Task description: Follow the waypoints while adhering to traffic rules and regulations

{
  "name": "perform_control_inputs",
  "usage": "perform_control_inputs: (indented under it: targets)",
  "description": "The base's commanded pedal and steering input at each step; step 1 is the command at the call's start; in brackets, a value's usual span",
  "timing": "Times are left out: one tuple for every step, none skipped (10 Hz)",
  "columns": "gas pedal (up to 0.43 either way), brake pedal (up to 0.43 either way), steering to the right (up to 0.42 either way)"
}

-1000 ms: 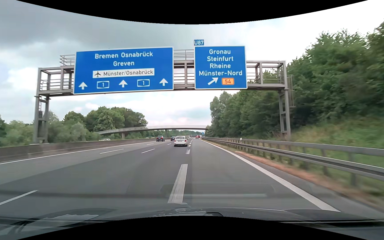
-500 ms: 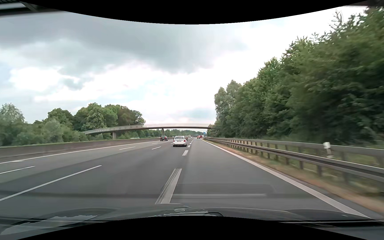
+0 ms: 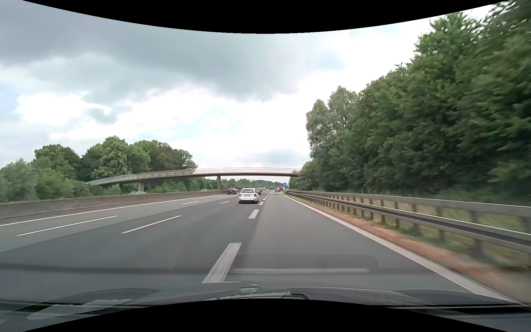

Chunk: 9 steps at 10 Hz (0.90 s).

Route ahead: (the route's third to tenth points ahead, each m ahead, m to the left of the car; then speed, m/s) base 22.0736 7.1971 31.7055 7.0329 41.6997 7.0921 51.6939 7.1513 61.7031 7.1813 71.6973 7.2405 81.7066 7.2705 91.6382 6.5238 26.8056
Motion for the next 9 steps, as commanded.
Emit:
perform_control_inputs:
  targets:
    - [0.000, 0.134, -0.001]
    - [0.000, 0.140, -0.001]
    - [0.000, 0.128, -0.001]
    - [0.000, 0.037, -0.001]
    - [0.000, 0.000, 0.000]
    - [0.000, 0.000, 0.000]
    - [0.000, 0.000, 0.000]
    - [0.000, 0.000, 0.000]
    - [0.000, 0.000, 0.000]
